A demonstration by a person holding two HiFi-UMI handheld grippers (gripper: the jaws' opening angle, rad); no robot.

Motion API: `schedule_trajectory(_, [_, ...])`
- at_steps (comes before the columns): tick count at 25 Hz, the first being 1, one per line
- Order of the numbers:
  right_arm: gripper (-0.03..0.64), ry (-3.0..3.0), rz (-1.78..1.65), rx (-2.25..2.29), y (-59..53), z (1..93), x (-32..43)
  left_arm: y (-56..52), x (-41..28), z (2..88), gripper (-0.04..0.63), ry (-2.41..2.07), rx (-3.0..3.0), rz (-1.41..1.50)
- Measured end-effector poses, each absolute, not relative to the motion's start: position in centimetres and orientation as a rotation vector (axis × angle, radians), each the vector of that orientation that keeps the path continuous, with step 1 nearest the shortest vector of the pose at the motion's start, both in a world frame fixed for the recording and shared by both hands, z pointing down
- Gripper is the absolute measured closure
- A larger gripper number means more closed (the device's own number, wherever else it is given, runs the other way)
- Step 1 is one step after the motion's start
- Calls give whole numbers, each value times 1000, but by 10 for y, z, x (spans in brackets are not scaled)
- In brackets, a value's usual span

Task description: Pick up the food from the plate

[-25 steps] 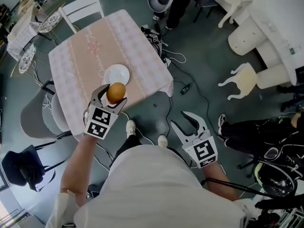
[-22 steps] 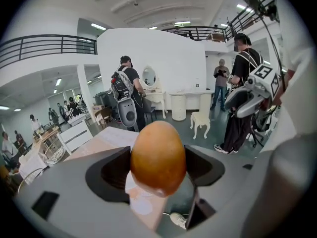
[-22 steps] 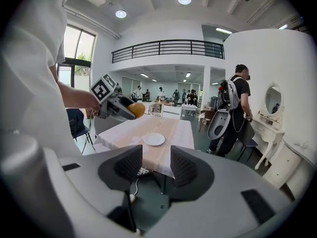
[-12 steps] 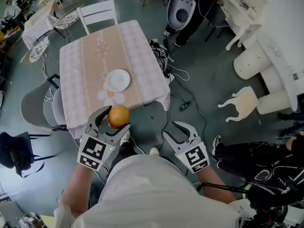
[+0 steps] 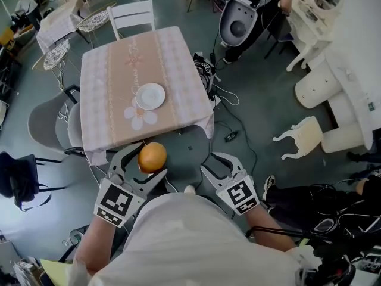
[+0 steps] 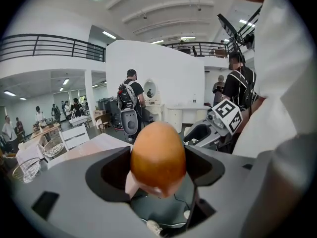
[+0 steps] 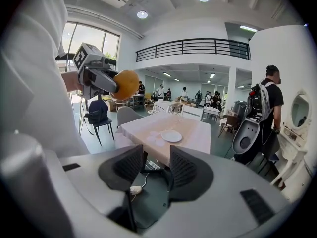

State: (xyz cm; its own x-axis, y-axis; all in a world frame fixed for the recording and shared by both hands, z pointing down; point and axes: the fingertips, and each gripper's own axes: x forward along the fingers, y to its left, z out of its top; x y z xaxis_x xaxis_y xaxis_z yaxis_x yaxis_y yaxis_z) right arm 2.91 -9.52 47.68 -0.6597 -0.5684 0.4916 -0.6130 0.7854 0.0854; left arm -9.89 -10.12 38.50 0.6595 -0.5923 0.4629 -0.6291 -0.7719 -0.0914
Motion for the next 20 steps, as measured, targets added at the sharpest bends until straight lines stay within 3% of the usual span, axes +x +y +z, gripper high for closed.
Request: schedule_trajectory(20, [467,-2491,69,838,-89,476,14,-87,-99,378,246,-1013,2809,741])
